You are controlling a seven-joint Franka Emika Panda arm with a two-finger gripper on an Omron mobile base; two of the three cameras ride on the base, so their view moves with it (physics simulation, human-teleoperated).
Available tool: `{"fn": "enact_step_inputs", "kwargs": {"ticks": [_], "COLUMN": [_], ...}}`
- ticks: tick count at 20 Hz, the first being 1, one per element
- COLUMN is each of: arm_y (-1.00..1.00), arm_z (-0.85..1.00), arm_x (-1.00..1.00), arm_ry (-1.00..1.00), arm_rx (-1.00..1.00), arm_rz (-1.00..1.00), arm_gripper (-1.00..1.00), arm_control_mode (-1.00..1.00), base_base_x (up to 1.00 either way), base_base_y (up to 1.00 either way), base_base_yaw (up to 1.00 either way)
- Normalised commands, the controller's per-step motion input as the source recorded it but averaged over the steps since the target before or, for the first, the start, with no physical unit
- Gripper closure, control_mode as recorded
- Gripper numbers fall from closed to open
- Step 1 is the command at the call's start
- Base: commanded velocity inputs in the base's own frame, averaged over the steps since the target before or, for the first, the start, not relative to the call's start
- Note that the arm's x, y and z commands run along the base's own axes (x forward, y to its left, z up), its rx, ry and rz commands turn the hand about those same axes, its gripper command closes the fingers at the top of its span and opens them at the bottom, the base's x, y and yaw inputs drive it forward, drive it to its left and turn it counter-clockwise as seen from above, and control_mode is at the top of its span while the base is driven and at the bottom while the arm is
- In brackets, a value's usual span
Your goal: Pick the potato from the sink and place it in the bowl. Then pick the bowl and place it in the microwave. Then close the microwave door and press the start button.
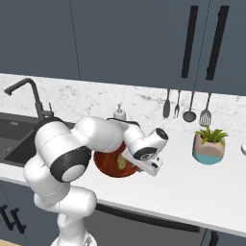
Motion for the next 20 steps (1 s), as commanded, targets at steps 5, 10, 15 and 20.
{"fn": "enact_step_inputs", "kwargs": {"ticks": [5, 10, 15, 20], "arm_y": [0.0, -0.01, 0.0, 0.19], "arm_z": [0.25, 0.32, 0.46, 0.49], "arm_x": [-0.19, -0.35, -0.36, -0.3], "arm_ry": [-0.01, 0.0, 0.0, 0.02], "arm_rx": [0.06, 0.08, -0.01, -0.11], "arm_rz": [-0.11, -0.31, -0.42, -0.46], "arm_gripper": [1.0, 1.0, 1.0, 1.0], "arm_control_mode": [-1.0, -1.0, -1.0, -1.0], "base_base_x": [0.0, 0.0, 0.0, 0.0], "base_base_y": [0.0, 0.0, 0.0, 0.0], "base_base_yaw": [0.0, 0.0, 0.0, 0.0]}}
